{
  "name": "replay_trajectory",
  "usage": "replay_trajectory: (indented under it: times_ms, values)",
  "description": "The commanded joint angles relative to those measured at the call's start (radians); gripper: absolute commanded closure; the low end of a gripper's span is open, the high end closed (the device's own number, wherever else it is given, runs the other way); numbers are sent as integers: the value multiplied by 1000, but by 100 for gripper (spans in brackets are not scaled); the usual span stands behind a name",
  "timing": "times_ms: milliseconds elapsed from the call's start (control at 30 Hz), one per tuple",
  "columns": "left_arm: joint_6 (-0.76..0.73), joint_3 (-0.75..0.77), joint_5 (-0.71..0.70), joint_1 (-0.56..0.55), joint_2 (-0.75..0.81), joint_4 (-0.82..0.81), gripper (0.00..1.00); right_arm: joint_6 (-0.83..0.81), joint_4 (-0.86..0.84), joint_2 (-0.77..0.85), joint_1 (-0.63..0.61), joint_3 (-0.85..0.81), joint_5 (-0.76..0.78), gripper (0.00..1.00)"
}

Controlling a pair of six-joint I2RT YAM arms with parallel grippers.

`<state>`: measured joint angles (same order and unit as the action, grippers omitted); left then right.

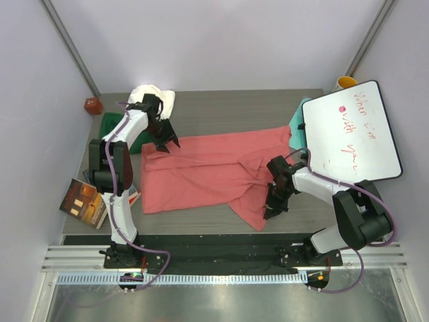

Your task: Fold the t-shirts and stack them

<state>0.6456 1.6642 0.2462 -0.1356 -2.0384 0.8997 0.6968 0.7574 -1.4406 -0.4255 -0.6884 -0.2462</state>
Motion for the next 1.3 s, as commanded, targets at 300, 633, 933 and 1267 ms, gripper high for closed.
replay_trajectory:
  times_ms: [300,633,933,1267]
  values:
    - [-17,43,16,5,-17,1,50,-25,45,75,-6,-149,71,99]
    - [-32,45,15,10,-14,7,50,-100,155,72,7,-256,159,99]
    - [-112,-119,-61,11,144,80,44,-128,186,31,25,-295,176,99]
    - [-110,-270,-107,24,349,202,43,-177,212,-14,54,-329,177,99]
